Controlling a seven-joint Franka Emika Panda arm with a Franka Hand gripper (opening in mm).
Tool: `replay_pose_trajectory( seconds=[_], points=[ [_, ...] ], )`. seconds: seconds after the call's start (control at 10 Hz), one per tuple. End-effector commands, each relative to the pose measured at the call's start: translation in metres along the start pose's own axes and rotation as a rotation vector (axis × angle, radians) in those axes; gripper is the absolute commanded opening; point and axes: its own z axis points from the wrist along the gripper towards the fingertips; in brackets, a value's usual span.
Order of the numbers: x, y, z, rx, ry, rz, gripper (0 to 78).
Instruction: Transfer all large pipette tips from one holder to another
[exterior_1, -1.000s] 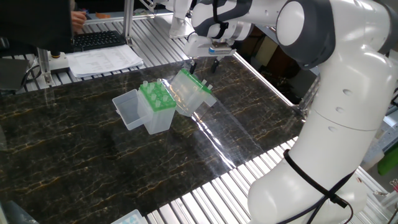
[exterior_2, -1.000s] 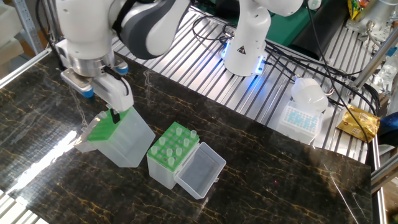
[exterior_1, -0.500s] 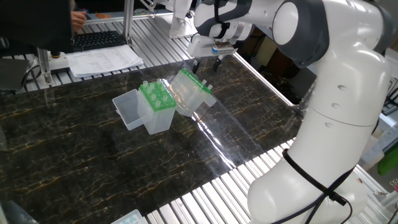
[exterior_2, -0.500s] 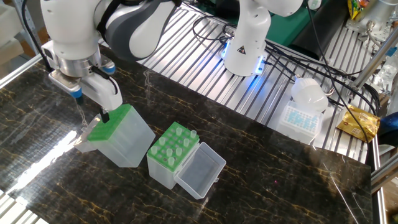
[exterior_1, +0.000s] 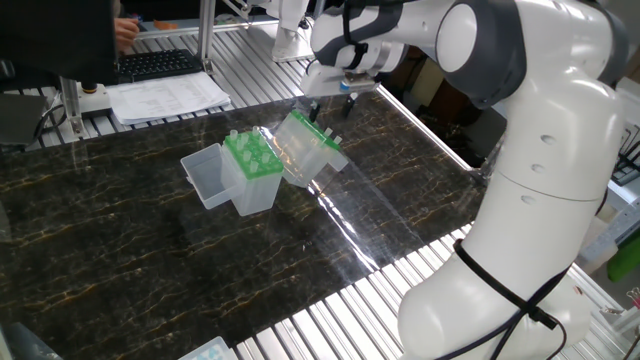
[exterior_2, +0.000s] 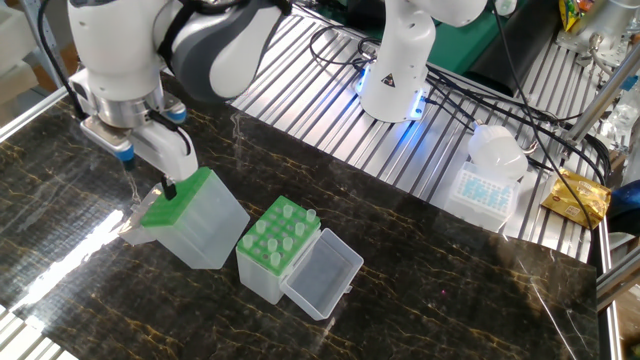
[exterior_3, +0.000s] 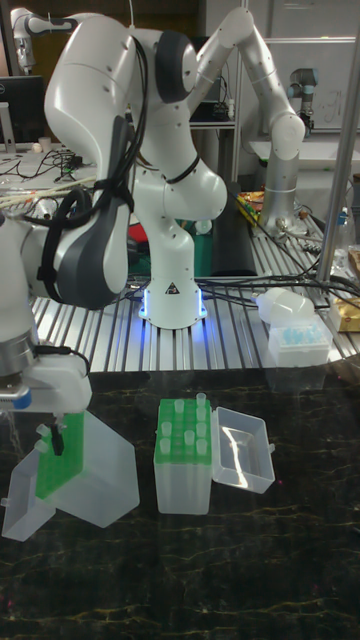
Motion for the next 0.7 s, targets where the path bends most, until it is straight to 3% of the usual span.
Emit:
replay_pose_trajectory(
  seconds=[0.1,0.7],
  points=[
    [0.003,0.006,0.002,0.01,-0.02,0.037,77.4],
    [0.018,0.035,-0.008,0.009,-0.015,0.116,77.4]
  ],
)
